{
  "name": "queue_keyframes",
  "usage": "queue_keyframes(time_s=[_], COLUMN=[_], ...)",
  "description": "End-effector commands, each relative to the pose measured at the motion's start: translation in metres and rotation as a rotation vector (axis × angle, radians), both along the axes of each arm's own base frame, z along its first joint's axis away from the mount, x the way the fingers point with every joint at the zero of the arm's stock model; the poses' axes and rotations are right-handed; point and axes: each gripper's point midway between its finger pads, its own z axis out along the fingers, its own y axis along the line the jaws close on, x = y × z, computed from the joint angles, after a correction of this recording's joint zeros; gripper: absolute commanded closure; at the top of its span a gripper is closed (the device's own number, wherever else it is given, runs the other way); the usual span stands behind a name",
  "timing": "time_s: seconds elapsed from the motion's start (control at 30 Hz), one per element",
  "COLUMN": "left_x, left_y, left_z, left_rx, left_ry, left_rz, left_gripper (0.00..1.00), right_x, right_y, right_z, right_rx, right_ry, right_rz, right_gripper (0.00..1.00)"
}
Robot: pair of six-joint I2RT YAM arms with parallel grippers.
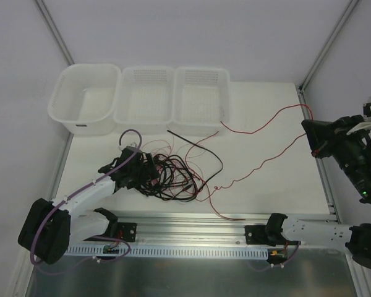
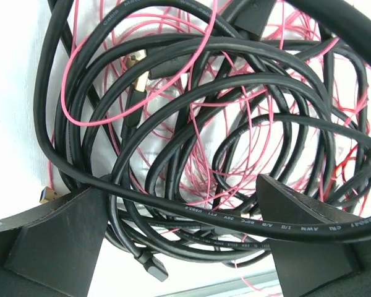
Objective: Untangle the cables
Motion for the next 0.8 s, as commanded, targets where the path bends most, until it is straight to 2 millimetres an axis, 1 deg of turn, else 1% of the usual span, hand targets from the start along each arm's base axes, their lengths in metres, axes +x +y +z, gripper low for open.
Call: queue_keyframes(time_s=[0.0,0.03,0.07,0.1,0.13,0.17,0.2,0.23,0.27,0.3,0.37,0.4,0.43,0.47,0.5,0.53,0.57,0.63,0.67,0.7,0.73,0.77], left_x=[-0.002,0.0,0.001,0.002,0.002,0.001,-0.003,-0.006,-0.008,-0.017,-0.022,-0.027,-0.027,-0.026,-0.027,-0.031,-0.031,-0.031,-0.039,-0.04,-0.037,-0.046], left_y=[-0.009,-0.014,-0.022,-0.026,-0.03,-0.036,-0.039,-0.042,-0.045,-0.051,-0.057,-0.062,-0.064,-0.068,-0.071,-0.078,-0.085,-0.1,-0.117,-0.128,-0.134,-0.154], left_z=[0.026,0.037,0.054,0.077,0.092,0.112,0.133,0.146,0.162,0.174,0.185,0.186,0.185,0.182,0.181,0.18,0.178,0.179,0.176,0.176,0.172,0.165], left_rx=[-0.041,-0.067,-0.1,-0.137,-0.159,-0.185,-0.215,-0.231,-0.237,-0.268,-0.27,-0.275,-0.266,-0.261,-0.265,-0.268,-0.266,-0.243,-0.232,-0.22,-0.172,-0.153], left_ry=[-0.051,-0.085,-0.131,-0.211,-0.259,-0.319,-0.388,-0.427,-0.483,-0.513,-0.555,-0.558,-0.56,-0.544,-0.533,-0.526,-0.508,-0.532,-0.52,-0.535,-0.55,-0.531], left_rz=[-0.069,-0.089,-0.136,-0.161,-0.192,-0.244,-0.284,-0.32,-0.367,-0.424,-0.499,-0.54,-0.566,-0.582,-0.6,-0.633,-0.657,-0.716,-0.78,-0.814,-0.837,-0.908], left_gripper=[0.01,0.01,0.01,0.01,0.01,0.01,0.01,0.01,0.01,0.01,0.01,0.01,0.01,0.01,0.01,0.01,0.01,0.01,0.01,0.01,0.01,0.01], right_x=[0.022,0.026,0.032,0.035,0.039,0.043,0.048,0.05,0.05,0.054,0.06,0.067,0.072,0.075,0.085,0.089,0.095,0.101,0.105,0.108,0.11,0.114], right_y=[0.03,0.038,0.049,0.053,0.059,0.069,0.071,0.075,0.087,0.088,0.098,0.092,0.09,0.088,0.083,0.08,0.076,0.073,0.068,0.065,0.063,0.053], right_z=[-0.029,-0.04,-0.065,-0.077,-0.091,-0.116,-0.128,-0.138,-0.146,-0.159,-0.164,-0.166,-0.17,-0.178,-0.186,-0.199,-0.207,-0.226,-0.227,-0.227,-0.22,-0.217], right_rx=[-0.177,-0.206,-0.271,-0.275,-0.301,-0.347,-0.33,-0.325,-0.287,-0.285,-0.259,-0.254,-0.257,-0.266,-0.275,-0.287,-0.276,-0.279,-0.26,-0.255,-0.239,-0.231], right_ry=[0.052,0.075,0.116,0.143,0.169,0.218,0.256,0.289,0.323,0.352,0.369,0.384,0.405,0.442,0.477,0.509,0.536,0.585,0.596,0.6,0.593,0.597], right_rz=[-0.021,-0.023,-0.031,-0.044,-0.052,-0.043,-0.059,-0.051,-0.006,-0.012,0.02,-0.013,-0.03,-0.038,-0.076,-0.094,-0.114,-0.126,-0.137,-0.145,-0.144,-0.175], right_gripper=[0.99,0.99,0.99,0.99,0.99,0.99,0.99,0.99,0.99,0.99,0.99,0.99,0.99,0.99,0.99,0.99,0.99,0.99,0.99,0.99,0.99,0.99])
